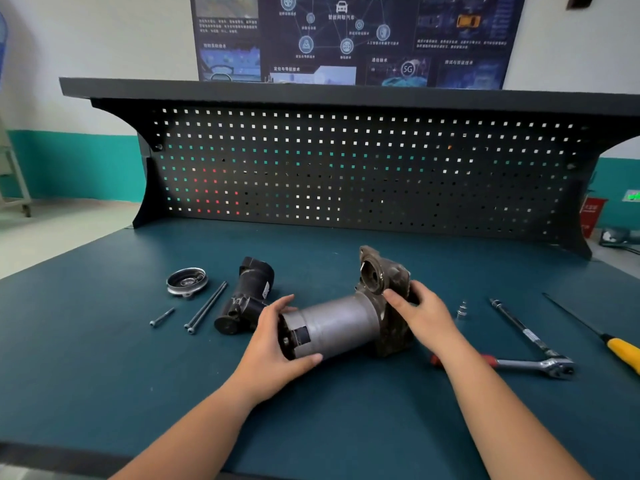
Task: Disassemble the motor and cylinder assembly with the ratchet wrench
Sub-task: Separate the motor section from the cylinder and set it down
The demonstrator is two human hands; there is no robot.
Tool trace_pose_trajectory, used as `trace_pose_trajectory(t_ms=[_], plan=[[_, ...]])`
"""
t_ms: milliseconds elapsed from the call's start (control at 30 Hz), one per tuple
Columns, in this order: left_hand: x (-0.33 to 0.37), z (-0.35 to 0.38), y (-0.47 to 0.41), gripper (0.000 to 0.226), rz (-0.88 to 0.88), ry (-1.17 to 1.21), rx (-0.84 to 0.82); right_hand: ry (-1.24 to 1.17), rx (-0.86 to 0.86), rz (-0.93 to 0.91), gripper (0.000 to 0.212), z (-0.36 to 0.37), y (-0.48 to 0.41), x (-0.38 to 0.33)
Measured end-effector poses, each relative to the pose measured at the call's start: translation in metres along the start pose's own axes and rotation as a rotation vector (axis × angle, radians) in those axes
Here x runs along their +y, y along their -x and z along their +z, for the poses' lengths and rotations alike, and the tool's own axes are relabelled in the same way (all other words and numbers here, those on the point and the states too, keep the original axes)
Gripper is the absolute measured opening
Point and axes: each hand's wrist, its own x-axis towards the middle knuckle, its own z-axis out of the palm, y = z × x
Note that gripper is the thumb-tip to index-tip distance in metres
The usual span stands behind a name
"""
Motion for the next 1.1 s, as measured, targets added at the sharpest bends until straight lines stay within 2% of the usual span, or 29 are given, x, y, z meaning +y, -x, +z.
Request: trace_pose_trajectory(t_ms=[100, 233, 400, 533, 600, 667, 733, 767, 833, 1000, 1100], plan=[[-0.002, -0.008, -0.004, 0.080, -0.038, 0.135, -0.004, 0.103, 0.061, -0.014, 0.029, 0.003, 0.010, -0.002], [-0.001, -0.010, -0.004, 0.073, -0.042, 0.165, -0.012, 0.163, 0.039, 0.012, 0.032, 0.000, 0.022, -0.013], [0.003, -0.016, -0.003, 0.062, -0.035, 0.197, -0.037, 0.376, 0.082, 0.050, 0.074, -0.009, 0.050, -0.024], [0.007, -0.013, 0.000, 0.057, -0.011, 0.154, -0.024, 0.452, 0.003, 0.035, 0.085, -0.015, 0.053, -0.027], [0.016, -0.013, 0.002, 0.059, 0.128, 0.048, 0.126, 0.282, 0.006, 0.003, 0.074, -0.016, 0.049, -0.030], [0.026, -0.007, 0.006, 0.058, 0.411, -0.232, 0.291, 0.109, 0.029, -0.105, 0.047, -0.012, 0.046, -0.033], [0.035, 0.014, 0.011, 0.054, 0.653, -0.527, 0.242, 0.017, 0.051, -0.196, 0.029, -0.008, 0.042, -0.033], [0.039, 0.025, 0.013, 0.055, 0.678, -0.662, 0.195, -0.015, 0.058, -0.210, 0.023, -0.005, 0.041, -0.033], [0.049, 0.041, 0.011, 0.068, 0.554, -0.854, 0.111, -0.047, 0.060, -0.221, 0.018, -0.003, 0.040, -0.031], [0.060, 0.044, -0.023, 0.104, 0.384, -1.010, -0.090, -0.034, 0.004, -0.091, 0.012, -0.006, 0.021, -0.032], [0.055, 0.042, -0.047, 0.105, 0.347, -1.072, -0.146, -0.021, -0.025, 0.051, 0.022, -0.003, -0.004, -0.039]])
